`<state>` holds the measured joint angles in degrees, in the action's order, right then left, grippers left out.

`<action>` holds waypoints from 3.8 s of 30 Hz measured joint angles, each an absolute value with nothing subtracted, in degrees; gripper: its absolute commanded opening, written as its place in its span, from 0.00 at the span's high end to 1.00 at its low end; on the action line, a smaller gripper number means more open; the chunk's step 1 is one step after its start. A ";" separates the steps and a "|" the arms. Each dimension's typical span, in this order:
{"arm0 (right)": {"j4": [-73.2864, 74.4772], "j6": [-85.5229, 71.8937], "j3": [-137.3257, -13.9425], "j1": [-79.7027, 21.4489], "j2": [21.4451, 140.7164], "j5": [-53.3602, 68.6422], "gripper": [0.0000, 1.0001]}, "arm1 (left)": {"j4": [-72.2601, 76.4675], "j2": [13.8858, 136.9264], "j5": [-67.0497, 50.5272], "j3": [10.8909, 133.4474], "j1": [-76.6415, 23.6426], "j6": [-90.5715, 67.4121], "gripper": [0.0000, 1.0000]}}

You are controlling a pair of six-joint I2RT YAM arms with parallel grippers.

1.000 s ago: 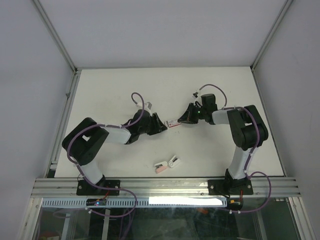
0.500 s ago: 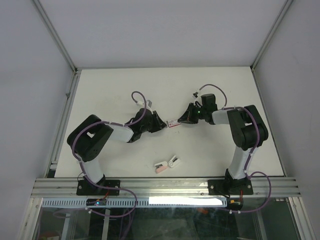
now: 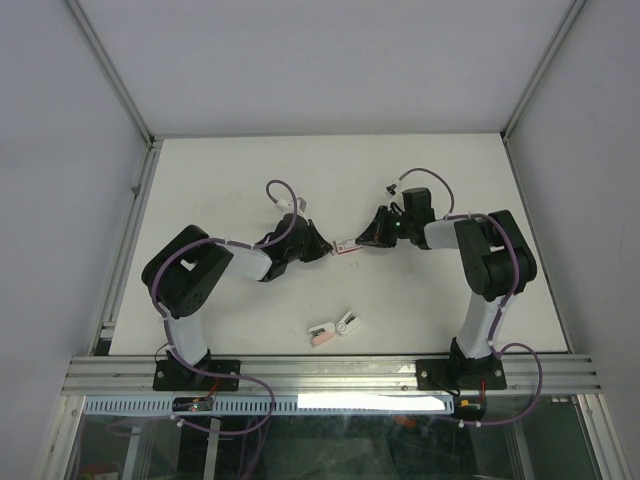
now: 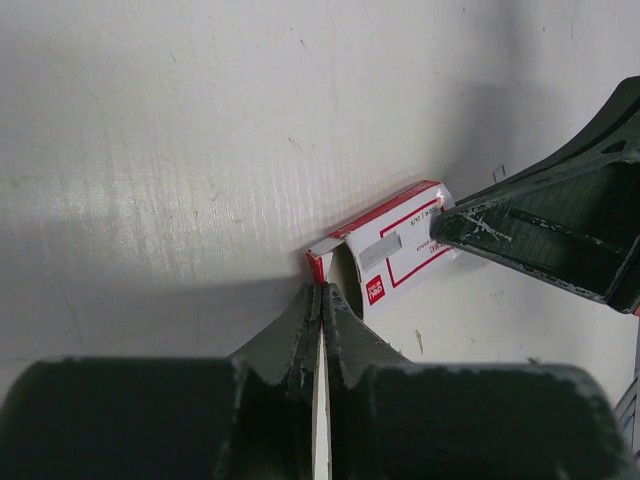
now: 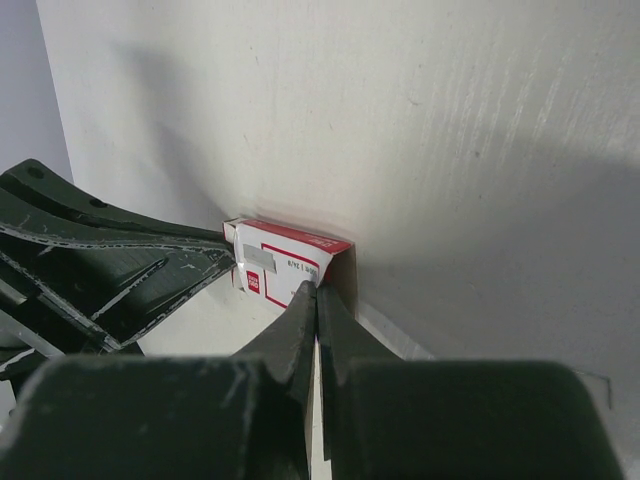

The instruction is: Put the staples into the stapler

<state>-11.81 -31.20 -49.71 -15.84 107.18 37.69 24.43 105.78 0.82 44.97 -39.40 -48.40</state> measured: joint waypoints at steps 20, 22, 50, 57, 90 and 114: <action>-12.34 -30.76 -47.31 -15.11 103.57 32.16 1.00 | 17.78 105.86 6.44 48.99 -39.31 -45.30 1.00; -12.32 -30.76 -46.89 -14.81 103.26 31.86 1.00 | 17.50 105.86 6.50 49.10 -38.85 -44.88 1.00; -10.24 -29.56 -44.88 -12.12 99.79 25.76 0.65 | 11.33 99.39 8.97 46.19 -30.85 -39.53 0.50; -10.50 -28.91 -43.27 -12.10 96.75 24.86 0.35 | 12.21 94.96 8.86 43.00 -30.63 -37.63 0.29; 0.36 -24.38 -33.65 -19.18 67.46 25.50 0.28 | 9.10 67.07 3.55 21.19 -62.74 -24.73 0.58; 1.19 -24.34 -33.06 -19.18 67.24 25.06 0.28 | 3.62 62.15 5.82 19.62 -65.65 -30.68 0.63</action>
<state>1.19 -24.34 -33.06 -19.18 67.24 25.06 3.62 62.15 5.82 19.62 -65.65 -30.68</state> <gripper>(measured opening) 0.717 0.379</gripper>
